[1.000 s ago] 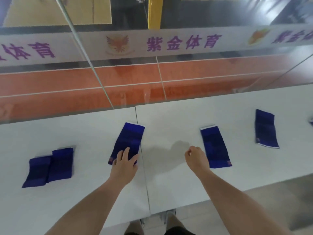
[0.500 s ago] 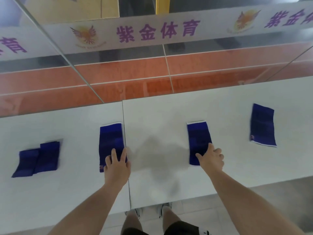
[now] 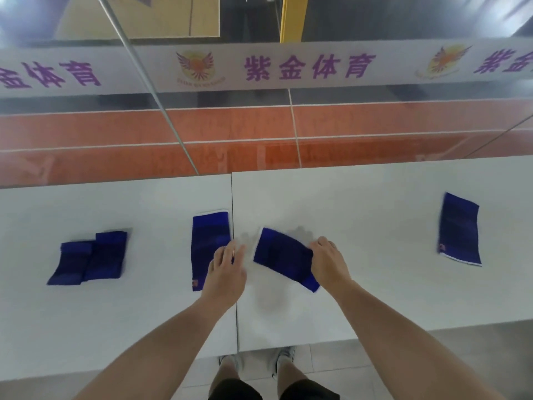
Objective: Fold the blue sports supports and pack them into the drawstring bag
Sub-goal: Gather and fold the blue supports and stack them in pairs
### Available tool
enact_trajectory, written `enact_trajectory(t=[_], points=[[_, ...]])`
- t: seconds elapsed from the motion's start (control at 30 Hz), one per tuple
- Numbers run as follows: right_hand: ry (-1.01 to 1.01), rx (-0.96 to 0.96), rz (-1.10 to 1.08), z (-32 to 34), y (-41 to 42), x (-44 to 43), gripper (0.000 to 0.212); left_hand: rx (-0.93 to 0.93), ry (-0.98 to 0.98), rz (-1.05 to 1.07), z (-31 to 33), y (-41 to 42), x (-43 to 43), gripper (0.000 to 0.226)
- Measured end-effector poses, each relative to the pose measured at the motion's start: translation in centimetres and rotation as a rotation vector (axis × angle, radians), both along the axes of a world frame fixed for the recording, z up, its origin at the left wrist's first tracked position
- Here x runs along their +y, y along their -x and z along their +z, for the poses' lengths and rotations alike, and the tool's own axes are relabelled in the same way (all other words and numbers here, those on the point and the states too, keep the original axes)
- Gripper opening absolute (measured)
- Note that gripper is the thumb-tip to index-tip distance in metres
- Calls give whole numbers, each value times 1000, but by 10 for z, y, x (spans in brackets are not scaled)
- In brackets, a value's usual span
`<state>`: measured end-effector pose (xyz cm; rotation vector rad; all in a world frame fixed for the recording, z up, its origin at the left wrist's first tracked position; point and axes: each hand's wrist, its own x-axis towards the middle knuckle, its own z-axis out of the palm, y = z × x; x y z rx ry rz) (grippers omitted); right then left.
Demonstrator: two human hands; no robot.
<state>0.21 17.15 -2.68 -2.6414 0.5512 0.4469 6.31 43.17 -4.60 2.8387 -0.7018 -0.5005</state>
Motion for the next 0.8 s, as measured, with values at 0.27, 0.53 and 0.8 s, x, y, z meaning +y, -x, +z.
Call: enact_trajectory(t=[0.27,0.53,0.8], points=[[-171,-26,94,71,-35,-2,26,258,228,-127,47,-51,-56,37],[-230,-48,-94,78,-41,-5,10,350,289,59,51,-64,-24,13],[-182,-193,23,97,-75,45,9,47,295,189,80,-110,9,32]])
